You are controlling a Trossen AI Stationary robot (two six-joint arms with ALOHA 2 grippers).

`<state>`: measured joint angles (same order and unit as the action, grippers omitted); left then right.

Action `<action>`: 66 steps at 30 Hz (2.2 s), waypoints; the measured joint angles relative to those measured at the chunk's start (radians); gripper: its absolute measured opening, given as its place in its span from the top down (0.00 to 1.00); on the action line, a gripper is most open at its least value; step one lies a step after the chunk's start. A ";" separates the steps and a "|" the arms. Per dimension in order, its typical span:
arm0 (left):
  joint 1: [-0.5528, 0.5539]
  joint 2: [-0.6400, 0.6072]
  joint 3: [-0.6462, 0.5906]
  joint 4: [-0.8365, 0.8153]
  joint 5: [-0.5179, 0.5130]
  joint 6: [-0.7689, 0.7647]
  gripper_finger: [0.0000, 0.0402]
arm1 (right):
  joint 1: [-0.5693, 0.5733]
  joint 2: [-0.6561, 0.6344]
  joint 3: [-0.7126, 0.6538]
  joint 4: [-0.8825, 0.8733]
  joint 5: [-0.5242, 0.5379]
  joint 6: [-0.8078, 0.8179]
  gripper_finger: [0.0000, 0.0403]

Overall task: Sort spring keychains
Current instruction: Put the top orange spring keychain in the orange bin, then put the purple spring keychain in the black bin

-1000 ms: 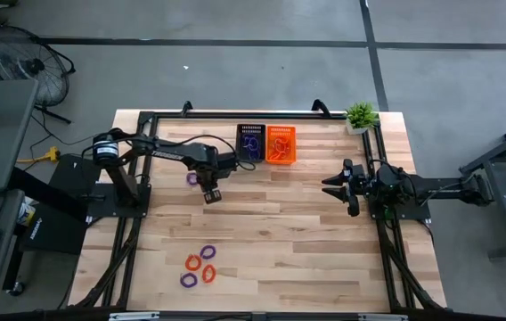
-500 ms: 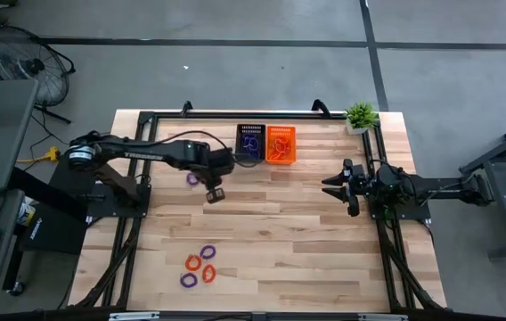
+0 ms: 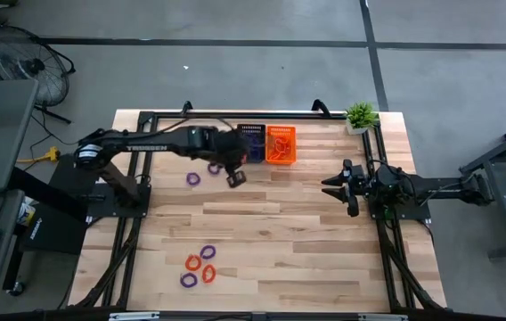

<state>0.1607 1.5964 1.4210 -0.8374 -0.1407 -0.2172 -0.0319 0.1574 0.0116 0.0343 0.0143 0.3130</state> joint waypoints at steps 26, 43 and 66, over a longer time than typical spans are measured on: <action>0.161 0.529 0.578 0.027 0.138 0.055 0.99 | 0.000 0.000 0.000 0.000 0.001 0.000 0.67; 0.168 0.680 0.751 -0.011 0.177 -0.018 0.78 | 0.000 0.000 0.000 -0.001 0.001 0.000 0.67; 0.172 0.593 0.722 -0.307 0.104 -0.067 0.68 | 0.000 0.000 0.000 -0.001 0.001 0.000 0.67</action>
<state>0.3330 2.1899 2.1430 -1.1440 -0.0365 -0.2843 -0.0322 0.1574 0.0116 0.0338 0.0151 0.3128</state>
